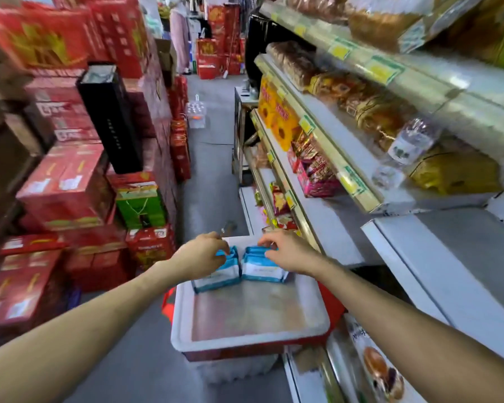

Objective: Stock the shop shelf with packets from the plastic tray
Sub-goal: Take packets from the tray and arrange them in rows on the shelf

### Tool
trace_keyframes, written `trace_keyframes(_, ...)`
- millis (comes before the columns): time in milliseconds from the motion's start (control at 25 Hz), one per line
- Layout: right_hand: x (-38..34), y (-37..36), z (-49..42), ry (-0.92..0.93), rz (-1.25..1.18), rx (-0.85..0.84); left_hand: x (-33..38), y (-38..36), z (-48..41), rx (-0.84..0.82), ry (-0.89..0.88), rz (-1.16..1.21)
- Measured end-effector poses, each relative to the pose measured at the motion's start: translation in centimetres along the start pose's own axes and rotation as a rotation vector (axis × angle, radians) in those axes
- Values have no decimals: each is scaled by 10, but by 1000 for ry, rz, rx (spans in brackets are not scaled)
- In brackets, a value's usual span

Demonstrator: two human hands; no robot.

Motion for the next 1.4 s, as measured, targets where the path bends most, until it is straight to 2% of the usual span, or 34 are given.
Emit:
trace_keyframes(160, 18, -44, 9, -23, 64, -77, -13, -46, 9, -54, 22, -38)
trace_keyframes(360, 29, -67, 13, 30, 215, 35, -16, -58, 13, 18, -20, -75)
trace_keyframes(560, 27, -74, 16, 100, 340, 115, -17, -75, 11, 9, -65, -23)
trace_keyframes(920, 33, -80, 21, 115, 352, 166, -19, -82, 9, -19, -135, -54)
trace_keyframes(1200, 27, -79, 20, 108, 316, 103, -22, -82, 3, -68, -110, -83)
trace_keyframes(1280, 27, -81, 20, 138, 296, 5, -21, -84, 3, -70, -108, -97)
trace_keyframes(1400, 28, -87, 13, 143, 405, -141, -19, -88, 0, -105, -105, -108)
Point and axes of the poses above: each hand's wrist, its own z-axis away from the middle knuckle, its own y-axis out of the back of the hand, x = y × z, the point moved 2 cm from there along -z, towards the middle knuckle, and after that the axes turned 3 degrees about y, right-handed, at the moved point
